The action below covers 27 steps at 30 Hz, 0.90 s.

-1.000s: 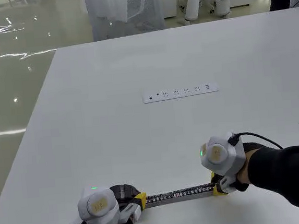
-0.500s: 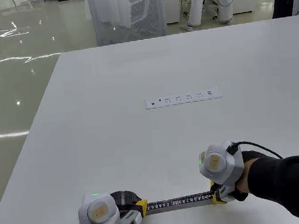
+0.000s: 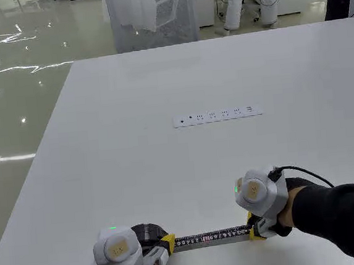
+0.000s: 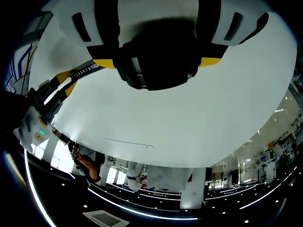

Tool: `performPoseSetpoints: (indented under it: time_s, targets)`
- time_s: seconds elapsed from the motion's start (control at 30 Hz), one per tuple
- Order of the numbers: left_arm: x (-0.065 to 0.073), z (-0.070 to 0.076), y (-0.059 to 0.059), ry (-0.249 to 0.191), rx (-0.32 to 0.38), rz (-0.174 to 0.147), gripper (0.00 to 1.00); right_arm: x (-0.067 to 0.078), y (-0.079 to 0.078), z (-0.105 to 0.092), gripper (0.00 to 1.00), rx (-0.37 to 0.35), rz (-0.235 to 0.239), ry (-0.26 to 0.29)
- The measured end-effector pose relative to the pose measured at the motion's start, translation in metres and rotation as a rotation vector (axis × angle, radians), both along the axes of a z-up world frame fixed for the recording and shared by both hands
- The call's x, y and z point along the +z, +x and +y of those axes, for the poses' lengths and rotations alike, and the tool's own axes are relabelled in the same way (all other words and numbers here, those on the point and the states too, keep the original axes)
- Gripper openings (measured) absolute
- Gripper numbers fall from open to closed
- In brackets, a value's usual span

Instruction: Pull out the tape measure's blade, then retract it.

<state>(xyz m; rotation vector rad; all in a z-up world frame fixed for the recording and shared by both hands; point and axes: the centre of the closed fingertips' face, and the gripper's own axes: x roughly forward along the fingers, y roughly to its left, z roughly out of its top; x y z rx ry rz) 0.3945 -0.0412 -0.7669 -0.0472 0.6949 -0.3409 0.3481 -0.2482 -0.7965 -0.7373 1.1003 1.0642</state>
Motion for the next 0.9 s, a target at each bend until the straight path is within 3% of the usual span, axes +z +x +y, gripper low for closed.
performPoseSetpoints:
  time_s: [0.9]
  targets:
    - [0.0001, 0.0003, 0.0001, 0.001, 0.000, 0.002, 0.61, 0.0006, 0.0006, 0.0091, 0.08, -0.013, -0.008, 0.008]
